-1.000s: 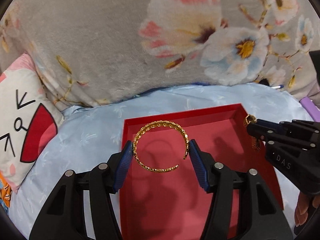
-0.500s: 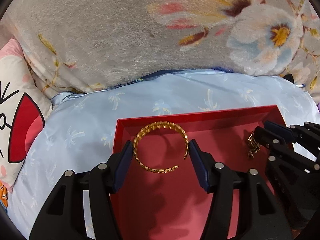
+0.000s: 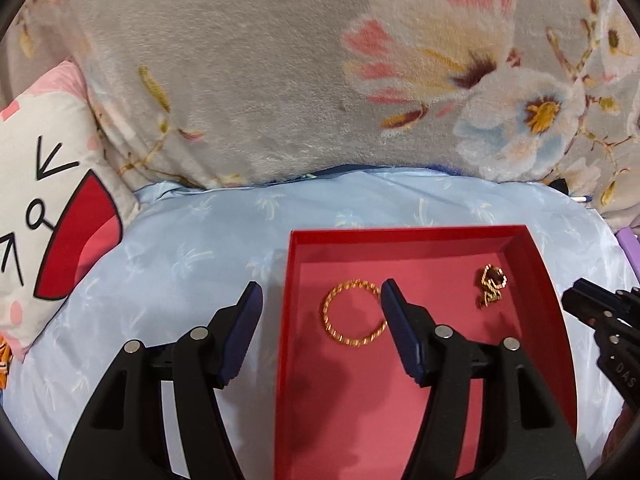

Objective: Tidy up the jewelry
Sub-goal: 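Withdraw both open tools from the box toward the remaining jewelry, then lower the left tool and grasp the black bead bracelet, then grasp the pearl bracelet with the right tool while the left tool holds the bead bracelet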

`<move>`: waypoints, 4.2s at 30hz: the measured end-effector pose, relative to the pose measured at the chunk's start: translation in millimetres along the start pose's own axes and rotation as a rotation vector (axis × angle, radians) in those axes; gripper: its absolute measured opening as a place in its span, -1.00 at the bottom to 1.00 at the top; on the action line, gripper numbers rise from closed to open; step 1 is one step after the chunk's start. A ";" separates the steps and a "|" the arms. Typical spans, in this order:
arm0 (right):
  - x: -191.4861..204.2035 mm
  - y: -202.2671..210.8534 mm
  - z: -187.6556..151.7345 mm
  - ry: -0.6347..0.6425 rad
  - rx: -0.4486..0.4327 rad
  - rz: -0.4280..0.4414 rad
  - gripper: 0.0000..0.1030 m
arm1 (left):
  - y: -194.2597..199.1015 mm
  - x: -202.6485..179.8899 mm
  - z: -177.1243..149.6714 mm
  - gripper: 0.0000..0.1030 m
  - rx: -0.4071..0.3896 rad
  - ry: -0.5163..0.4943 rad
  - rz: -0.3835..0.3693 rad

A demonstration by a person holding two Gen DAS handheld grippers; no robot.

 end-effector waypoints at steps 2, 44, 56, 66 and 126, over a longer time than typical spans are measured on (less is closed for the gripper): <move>3.3 17.0 -13.2 0.004 -0.009 0.011 -0.71 | 12.5 8.6 -9.4 0.16 -0.001 0.002 0.003; 39.1 87.0 -213.0 0.002 0.065 0.144 -0.44 | 69.9 29.9 -202.0 -0.61 0.093 -0.014 0.004; 82.1 29.5 -161.9 0.171 0.103 0.212 -0.40 | 73.6 31.6 -202.0 -0.85 0.101 -0.001 -0.051; 84.8 4.8 -159.6 0.228 0.138 0.203 -0.40 | 79.6 24.4 -202.4 -0.85 0.097 -0.025 -0.075; 120.0 -10.3 -152.4 0.262 0.175 0.285 -0.78 | 78.9 25.8 -204.1 -0.85 0.101 -0.011 -0.066</move>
Point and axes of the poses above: each gripper's, at about its wrist camera, not at the fingertips, and y roughly against the way its jaws point, x to its left, z to its top, the point moved 6 cm from there along -y, roughly the way its jaws point, and after that the axes turned 12 degrees about z, right-handed, at the moved point
